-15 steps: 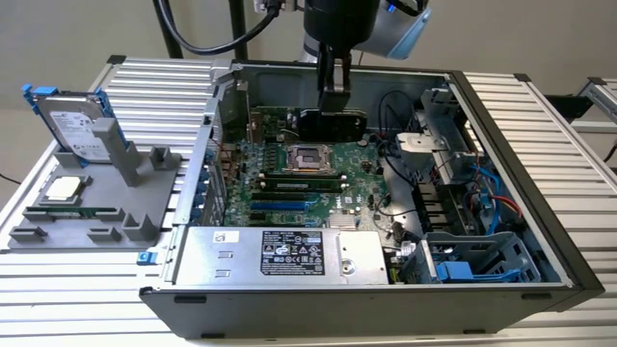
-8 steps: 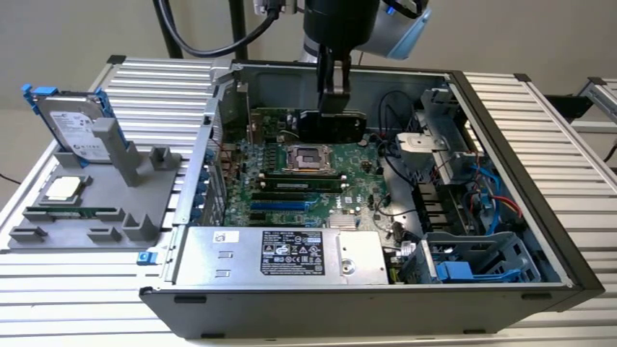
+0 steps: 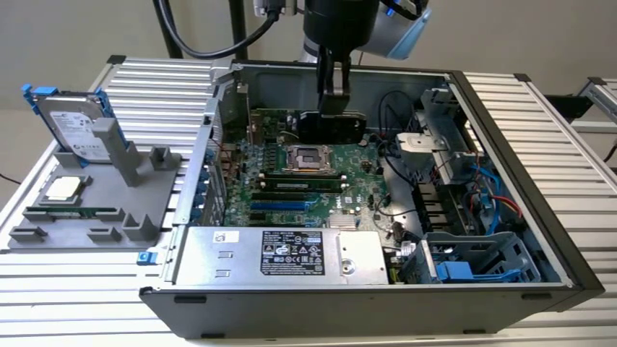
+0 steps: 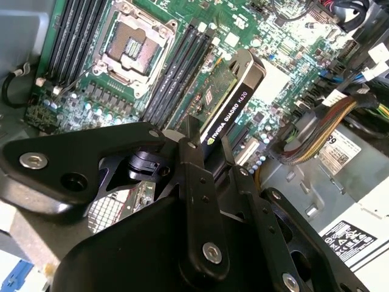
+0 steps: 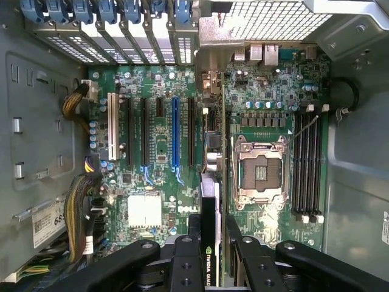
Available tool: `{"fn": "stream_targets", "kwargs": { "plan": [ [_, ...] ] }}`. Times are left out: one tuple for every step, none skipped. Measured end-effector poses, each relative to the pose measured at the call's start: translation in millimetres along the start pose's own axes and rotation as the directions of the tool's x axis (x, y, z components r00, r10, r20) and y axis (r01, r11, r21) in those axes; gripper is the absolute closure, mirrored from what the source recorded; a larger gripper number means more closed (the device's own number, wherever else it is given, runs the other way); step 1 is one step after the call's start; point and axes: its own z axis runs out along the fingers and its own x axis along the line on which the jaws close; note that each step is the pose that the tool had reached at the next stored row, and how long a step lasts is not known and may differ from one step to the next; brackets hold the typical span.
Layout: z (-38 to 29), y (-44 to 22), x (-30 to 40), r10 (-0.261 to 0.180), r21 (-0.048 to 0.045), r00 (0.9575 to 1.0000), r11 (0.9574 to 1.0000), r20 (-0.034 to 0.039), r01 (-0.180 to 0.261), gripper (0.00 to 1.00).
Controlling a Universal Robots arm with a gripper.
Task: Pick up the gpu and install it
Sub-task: 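Insert the gpu into the slot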
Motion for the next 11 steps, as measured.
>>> {"fn": "stream_targets", "kwargs": {
  "plan": [
    [0.2, 0.0, 0.0, 0.0, 0.0, 1.0, 1.0, 0.0, 0.0, 1.0],
    [0.6, 0.0, 0.0, 0.0, 0.0001, 1.0, 1.0, 0.0002, 0.0, 1.0],
    [0.9, 0.0, 0.0, 0.0, 0.0001, 1.0, 1.0, 0.0002, 0.0, 1.0],
    [1.2, 0.0, 0.0, 0.0, 0.0, 1.0, 1.0, 0.0001, 0.0, 1.0],
    [1.7, 0.0, 0.0, 0.0, -0.0001, 1.0, 1.0, -0.0001, 0.0, 1.0],
    [2.2, 0.0, 0.1, 0.0, 0.0, 1.0, 1.0, -0.0001, 0.0, 1.0],
    [2.6, 0.0, 0.1, 0.0, 0.0, 1.0, 1.0, -0.0001, 0.0, 1.0],
    [2.7, 0.0, 0.1, 0.0, -0.0001, 1.0, 1.0, -0.0003, 0.0, 1.0],
    [2.7, 0.0, 0.1, 0.0, -0.0001, 1.0, 1.0, -0.0003, 0.0, 1.0],
    [2.8, 0.0, 0.1, 0.0, -0.0001, 1.0, 1.0, -0.0003, 0.0, 1.0],
    [3.0, 0.0, 0.1, 0.0, 0.0, 1.0, 1.0, -0.0002, 0.0, 1.0]
  ]
}}
